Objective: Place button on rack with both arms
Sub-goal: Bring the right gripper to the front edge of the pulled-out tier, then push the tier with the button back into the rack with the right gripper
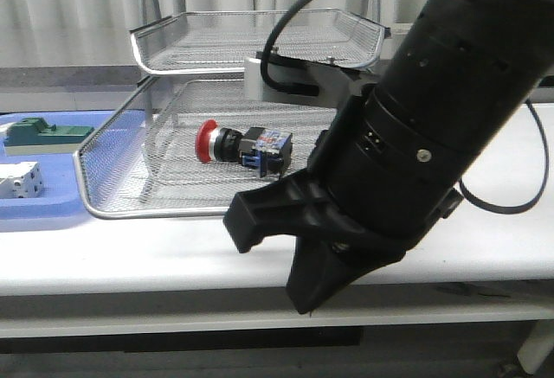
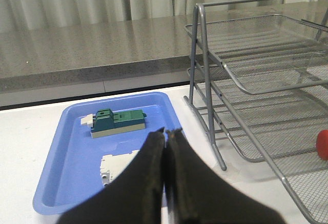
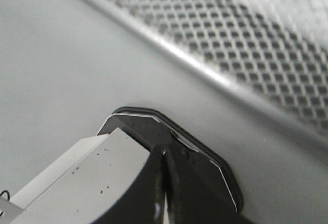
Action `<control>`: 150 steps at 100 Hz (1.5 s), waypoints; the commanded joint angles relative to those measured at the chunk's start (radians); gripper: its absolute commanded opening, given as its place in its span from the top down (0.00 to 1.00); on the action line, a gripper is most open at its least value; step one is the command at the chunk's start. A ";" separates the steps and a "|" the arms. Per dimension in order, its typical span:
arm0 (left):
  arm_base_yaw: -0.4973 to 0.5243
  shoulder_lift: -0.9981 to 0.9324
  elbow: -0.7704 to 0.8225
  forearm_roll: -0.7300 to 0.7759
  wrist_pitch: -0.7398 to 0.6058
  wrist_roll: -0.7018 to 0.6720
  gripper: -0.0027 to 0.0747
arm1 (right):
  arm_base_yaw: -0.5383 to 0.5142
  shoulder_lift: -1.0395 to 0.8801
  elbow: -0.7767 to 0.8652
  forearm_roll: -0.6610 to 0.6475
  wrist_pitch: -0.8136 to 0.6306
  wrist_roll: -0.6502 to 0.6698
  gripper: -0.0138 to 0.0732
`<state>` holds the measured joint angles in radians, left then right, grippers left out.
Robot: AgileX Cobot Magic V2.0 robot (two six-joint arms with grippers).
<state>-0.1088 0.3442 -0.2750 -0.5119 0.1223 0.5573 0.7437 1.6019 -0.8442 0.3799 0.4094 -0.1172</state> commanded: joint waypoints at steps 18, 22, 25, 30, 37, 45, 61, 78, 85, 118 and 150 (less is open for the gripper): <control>0.002 0.005 -0.028 -0.011 -0.073 -0.010 0.99 | 0.000 0.005 -0.094 -0.027 -0.057 -0.009 0.91; 0.002 0.005 -0.028 -0.011 -0.073 -0.010 0.99 | -0.001 0.017 -0.110 -0.039 -0.057 -0.009 0.91; 0.002 0.005 -0.028 -0.011 -0.073 -0.010 0.99 | -0.002 0.027 -0.127 -0.048 -0.054 -0.009 0.91; 0.002 0.005 -0.028 -0.011 -0.073 -0.010 0.99 | -0.004 0.045 -0.151 -0.059 -0.050 -0.009 0.91; 0.002 0.005 -0.028 -0.011 -0.073 -0.010 0.99 | -0.013 0.069 -0.184 -0.072 -0.041 -0.009 0.91; 0.002 0.005 -0.028 -0.011 -0.073 -0.010 0.99 | -0.031 0.094 -0.222 -0.088 -0.017 -0.009 0.91; 0.002 0.005 -0.028 -0.011 -0.073 -0.010 0.99 | -0.075 0.132 -0.294 -0.125 0.017 -0.009 0.91; 0.002 0.005 -0.028 -0.011 -0.073 -0.010 0.99 | -0.127 0.137 -0.344 -0.158 0.018 -0.009 0.91; 0.002 0.005 -0.028 -0.011 -0.073 -0.010 0.99 | -0.152 0.138 -0.359 -0.175 0.002 -0.009 0.91; 0.002 0.005 -0.028 -0.011 -0.073 -0.010 0.99 | -0.244 0.212 -0.455 -0.242 -0.018 -0.009 0.91; 0.002 0.005 -0.026 -0.011 -0.073 -0.010 0.99 | -0.245 0.236 -0.504 -0.297 -0.080 -0.009 0.91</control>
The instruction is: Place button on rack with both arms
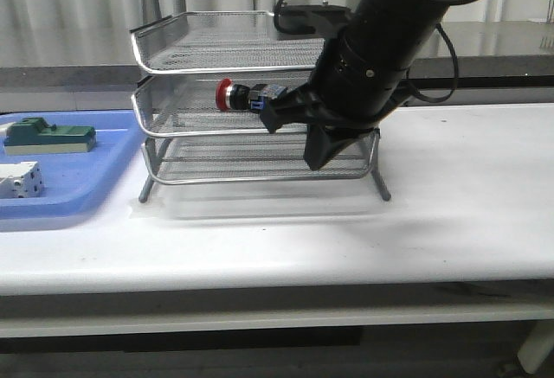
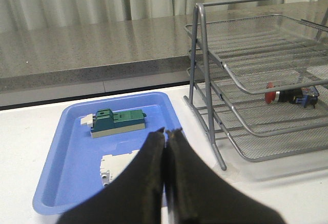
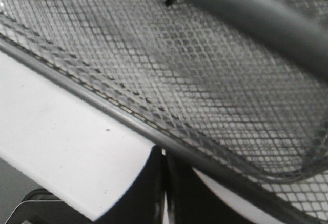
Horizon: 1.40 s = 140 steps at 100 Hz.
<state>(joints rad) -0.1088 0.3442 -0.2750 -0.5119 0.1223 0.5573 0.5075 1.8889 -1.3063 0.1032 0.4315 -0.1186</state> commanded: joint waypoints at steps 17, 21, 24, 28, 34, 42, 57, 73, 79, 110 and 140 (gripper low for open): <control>0.002 0.005 -0.026 -0.011 -0.073 -0.010 0.99 | -0.009 -0.049 -0.051 -0.031 -0.107 -0.008 0.91; 0.002 0.005 -0.026 -0.011 -0.073 -0.010 0.99 | -0.009 -0.049 -0.051 -0.031 -0.108 -0.008 0.91; 0.002 0.005 -0.026 -0.011 -0.073 -0.010 0.99 | -0.009 -0.049 -0.051 -0.032 -0.108 -0.008 0.91; 0.002 0.005 -0.026 -0.011 -0.073 -0.010 0.99 | -0.009 -0.049 -0.051 -0.032 -0.106 -0.008 0.91; 0.002 0.005 -0.026 -0.011 -0.073 -0.010 0.99 | -0.009 -0.049 -0.051 -0.032 -0.101 -0.008 0.91; 0.002 0.005 -0.026 -0.011 -0.073 -0.010 0.99 | -0.009 -0.049 -0.051 -0.032 -0.088 -0.005 0.91; 0.002 0.005 -0.026 -0.011 -0.073 -0.010 0.99 | -0.007 -0.057 -0.051 -0.032 -0.020 0.000 0.91; 0.002 0.005 -0.026 -0.011 -0.073 -0.010 0.99 | -0.007 -0.081 -0.051 -0.030 0.055 0.022 0.91; 0.002 0.005 -0.026 -0.011 -0.073 -0.010 0.99 | -0.007 -0.098 -0.051 -0.031 0.066 0.040 0.91; 0.002 0.005 -0.026 -0.011 -0.073 -0.010 0.99 | -0.008 -0.225 -0.041 -0.056 0.139 0.090 0.91; 0.002 0.005 -0.026 -0.011 -0.073 -0.010 0.99 | -0.009 -0.400 0.091 -0.271 0.125 0.265 0.91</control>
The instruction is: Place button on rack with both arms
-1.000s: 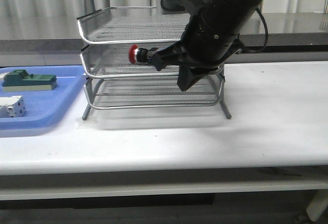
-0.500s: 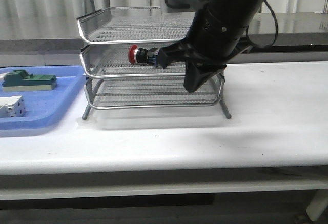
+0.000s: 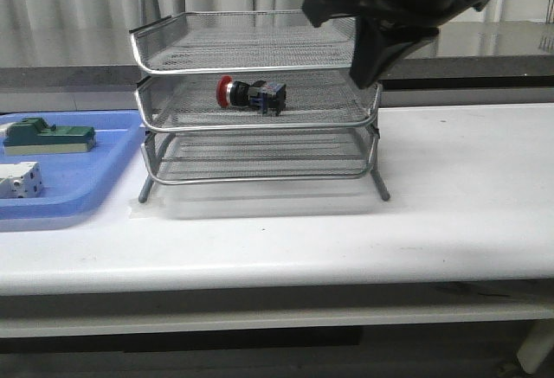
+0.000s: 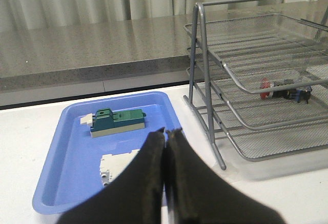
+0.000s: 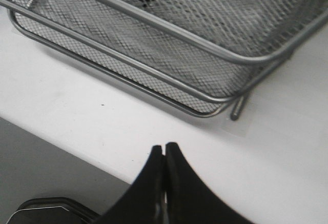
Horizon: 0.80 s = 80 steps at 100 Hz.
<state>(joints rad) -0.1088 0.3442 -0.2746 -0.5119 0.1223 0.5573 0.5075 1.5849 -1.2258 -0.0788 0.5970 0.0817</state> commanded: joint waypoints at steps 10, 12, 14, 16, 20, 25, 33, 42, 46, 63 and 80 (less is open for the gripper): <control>0.002 0.005 -0.027 -0.011 -0.073 -0.010 0.99 | -0.009 -0.165 0.075 -0.213 -0.041 0.166 0.91; 0.002 0.005 -0.027 -0.011 -0.073 -0.010 0.99 | -0.009 -0.181 0.089 -0.238 -0.041 0.197 0.91; 0.002 0.005 -0.027 -0.011 -0.073 -0.010 0.99 | -0.009 -0.197 0.102 -0.263 -0.039 0.213 0.91; 0.002 0.005 -0.027 -0.011 -0.073 -0.010 0.99 | -0.009 -0.208 0.115 -0.288 -0.037 0.235 0.91; 0.002 0.005 -0.027 -0.011 -0.073 -0.010 0.99 | -0.009 -0.247 0.139 -0.336 -0.028 0.279 0.91; 0.002 0.005 -0.027 -0.011 -0.073 -0.010 0.99 | -0.009 -0.281 0.163 -0.387 -0.018 0.330 0.91; 0.002 0.005 -0.027 -0.011 -0.073 -0.010 0.99 | -0.009 -0.351 0.207 -0.459 0.003 0.401 0.91; 0.002 0.005 -0.027 -0.011 -0.073 -0.010 0.99 | -0.009 -0.425 0.247 -0.527 0.033 0.467 0.91; 0.002 0.005 -0.027 -0.011 -0.073 -0.010 0.99 | -0.009 -0.454 0.261 -0.547 0.045 0.486 0.91; 0.002 0.005 -0.027 -0.011 -0.073 -0.010 0.99 | -0.009 -0.584 0.312 -0.564 0.106 0.503 0.91; 0.002 0.005 -0.027 -0.011 -0.073 -0.010 0.99 | -0.009 -0.704 0.358 -0.564 0.132 0.512 0.91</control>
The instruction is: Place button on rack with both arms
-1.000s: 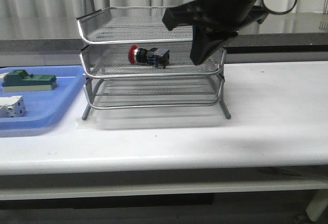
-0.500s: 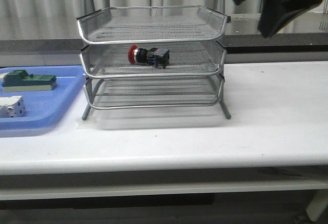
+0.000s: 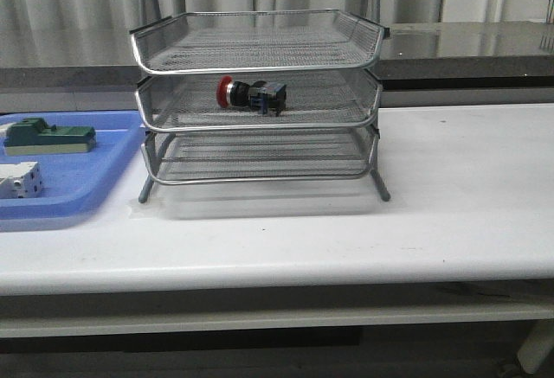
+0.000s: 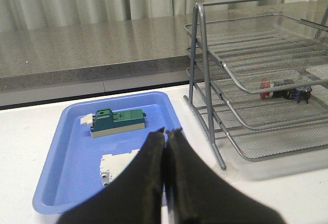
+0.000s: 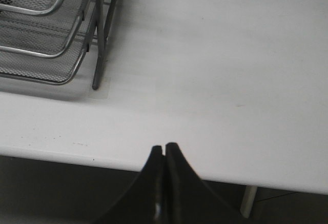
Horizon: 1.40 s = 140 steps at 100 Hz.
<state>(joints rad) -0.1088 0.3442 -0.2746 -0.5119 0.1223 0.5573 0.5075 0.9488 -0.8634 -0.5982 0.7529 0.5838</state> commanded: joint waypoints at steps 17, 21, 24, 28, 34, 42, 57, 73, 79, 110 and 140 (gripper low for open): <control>0.002 0.005 -0.027 -0.011 -0.073 -0.010 0.99 | -0.009 -0.197 0.057 -0.047 -0.021 0.013 0.91; 0.002 0.005 -0.027 -0.011 -0.073 -0.010 0.99 | -0.009 -0.232 0.079 -0.054 -0.027 0.013 0.91; 0.002 0.005 -0.027 -0.011 -0.073 -0.010 0.99 | -0.009 -0.261 0.097 -0.059 -0.031 0.013 0.91; 0.002 0.005 -0.027 -0.011 -0.073 -0.010 0.99 | -0.009 -0.289 0.115 -0.062 -0.034 0.013 0.91; 0.002 0.005 -0.027 -0.011 -0.073 -0.010 0.99 | -0.009 -0.336 0.149 -0.065 -0.043 0.013 0.91; 0.002 0.005 -0.027 -0.011 -0.073 -0.010 0.99 | -0.009 -0.405 0.190 -0.066 -0.061 0.013 0.91; 0.002 0.005 -0.027 -0.011 -0.073 -0.010 0.99 | -0.009 -0.500 0.240 -0.066 -0.072 0.013 0.91; 0.002 0.005 -0.027 -0.011 -0.073 -0.010 0.99 | -0.009 -0.541 0.243 -0.066 -0.062 0.013 0.91; 0.002 0.005 -0.027 -0.011 -0.073 -0.010 0.99 | -0.009 -0.541 0.243 -0.066 -0.062 0.013 0.91; 0.002 0.005 -0.027 -0.011 -0.073 -0.010 0.99 | -0.009 -0.541 0.243 -0.066 -0.062 0.013 0.91; 0.002 0.005 -0.027 -0.011 -0.073 -0.010 0.99 | -0.009 -0.541 0.243 -0.066 -0.062 0.013 0.91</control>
<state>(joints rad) -0.1088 0.3442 -0.2746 -0.5119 0.1223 0.5573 0.5075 0.4018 -0.5949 -0.6169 0.7510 0.5948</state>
